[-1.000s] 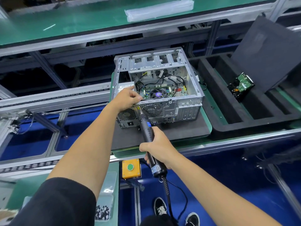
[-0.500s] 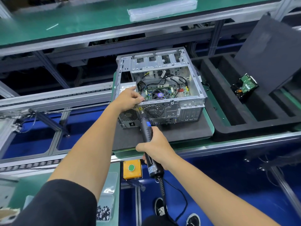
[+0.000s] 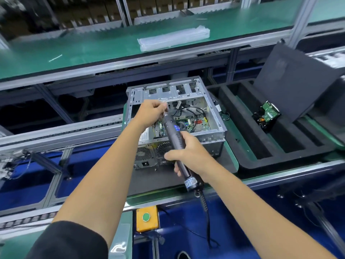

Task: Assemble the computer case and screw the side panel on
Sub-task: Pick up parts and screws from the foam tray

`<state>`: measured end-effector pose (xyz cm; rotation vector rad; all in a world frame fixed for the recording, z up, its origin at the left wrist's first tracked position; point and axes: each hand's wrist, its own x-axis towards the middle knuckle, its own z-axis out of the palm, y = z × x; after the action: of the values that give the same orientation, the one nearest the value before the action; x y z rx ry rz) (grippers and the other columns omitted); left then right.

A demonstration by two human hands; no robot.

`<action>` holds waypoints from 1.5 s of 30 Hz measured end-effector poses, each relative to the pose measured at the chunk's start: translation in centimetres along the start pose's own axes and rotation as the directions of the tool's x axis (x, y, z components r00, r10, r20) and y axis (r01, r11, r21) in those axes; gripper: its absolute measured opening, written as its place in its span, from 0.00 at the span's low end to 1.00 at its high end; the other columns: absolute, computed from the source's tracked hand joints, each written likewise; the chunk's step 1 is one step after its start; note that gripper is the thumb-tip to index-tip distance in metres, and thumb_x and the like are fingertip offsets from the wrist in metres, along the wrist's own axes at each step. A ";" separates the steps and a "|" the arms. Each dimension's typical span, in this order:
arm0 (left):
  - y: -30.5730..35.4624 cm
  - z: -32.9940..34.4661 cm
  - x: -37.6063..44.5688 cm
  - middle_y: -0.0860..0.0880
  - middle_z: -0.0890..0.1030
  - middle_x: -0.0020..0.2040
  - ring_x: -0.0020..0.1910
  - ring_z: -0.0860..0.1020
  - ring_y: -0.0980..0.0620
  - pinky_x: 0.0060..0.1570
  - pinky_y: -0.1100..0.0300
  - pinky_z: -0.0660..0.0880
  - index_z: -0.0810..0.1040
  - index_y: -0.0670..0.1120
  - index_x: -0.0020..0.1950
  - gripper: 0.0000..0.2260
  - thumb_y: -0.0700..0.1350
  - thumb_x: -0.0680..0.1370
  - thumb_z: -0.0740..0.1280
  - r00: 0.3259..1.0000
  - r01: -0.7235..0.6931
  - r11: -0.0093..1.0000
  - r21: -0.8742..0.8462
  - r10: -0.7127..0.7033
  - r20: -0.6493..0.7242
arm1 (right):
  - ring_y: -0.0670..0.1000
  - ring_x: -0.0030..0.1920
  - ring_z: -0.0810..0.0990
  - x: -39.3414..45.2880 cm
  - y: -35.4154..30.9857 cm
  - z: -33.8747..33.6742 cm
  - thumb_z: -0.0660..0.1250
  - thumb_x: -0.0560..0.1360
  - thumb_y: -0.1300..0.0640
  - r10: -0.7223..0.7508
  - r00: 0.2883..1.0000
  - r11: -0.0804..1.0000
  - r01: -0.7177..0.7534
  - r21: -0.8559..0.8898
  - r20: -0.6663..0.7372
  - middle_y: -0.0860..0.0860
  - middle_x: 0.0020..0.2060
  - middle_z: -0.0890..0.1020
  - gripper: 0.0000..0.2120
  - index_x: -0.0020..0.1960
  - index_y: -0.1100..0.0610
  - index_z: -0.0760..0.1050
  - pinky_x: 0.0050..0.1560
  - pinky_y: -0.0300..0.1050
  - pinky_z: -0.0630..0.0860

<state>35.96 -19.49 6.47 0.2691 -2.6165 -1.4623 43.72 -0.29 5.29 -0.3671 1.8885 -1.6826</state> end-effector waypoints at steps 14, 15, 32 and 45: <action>11.3 17.6 8.3 0.47 0.77 0.29 0.25 0.75 0.53 0.22 0.68 0.69 0.72 0.45 0.30 0.15 0.34 0.76 0.57 0.955 -0.099 0.994 0.051 0.081 0.286 | 0.57 0.22 0.75 1.6 -0.3 -21.0 0.70 0.66 0.60 -0.095 0.947 0.995 0.078 -0.068 -0.306 0.50 0.29 0.76 0.13 0.47 0.48 0.73 0.23 0.45 0.73; 11.5 19.4 8.7 0.47 0.78 0.28 0.25 0.75 0.52 0.23 0.67 0.70 0.74 0.45 0.31 0.15 0.34 0.75 0.57 0.948 -0.086 0.993 0.077 0.057 0.314 | 0.57 0.22 0.75 2.0 0.5 -22.6 0.70 0.65 0.60 -0.083 0.943 0.996 0.064 -0.067 -0.323 0.48 0.27 0.75 0.12 0.43 0.46 0.73 0.23 0.45 0.73; 1.6 40.4 11.9 0.41 0.81 0.49 0.47 0.79 0.42 0.45 0.53 0.78 0.79 0.37 0.48 0.08 0.41 0.72 0.69 0.644 -0.351 0.600 0.719 -0.402 0.650 | 0.51 0.30 0.79 8.9 12.0 -38.7 0.68 0.72 0.58 0.216 0.960 0.970 -0.231 -0.070 -0.177 0.49 0.63 0.72 0.37 0.77 0.46 0.58 0.41 0.52 0.80; -0.4 44.4 9.9 0.40 0.70 0.66 0.61 0.73 0.43 0.60 0.53 0.70 0.59 0.39 0.73 0.27 0.39 0.76 0.65 0.484 -0.414 0.625 0.663 -0.465 0.741 | 0.54 0.28 0.76 10.7 11.9 -39.0 0.68 0.71 0.61 0.214 0.974 0.969 -0.222 -0.107 -0.078 0.55 0.40 0.74 0.16 0.58 0.57 0.71 0.30 0.47 0.77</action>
<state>17.41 14.97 -16.76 -0.6127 -3.9998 -0.1437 14.60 27.41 -7.31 -0.1432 1.9998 -1.4606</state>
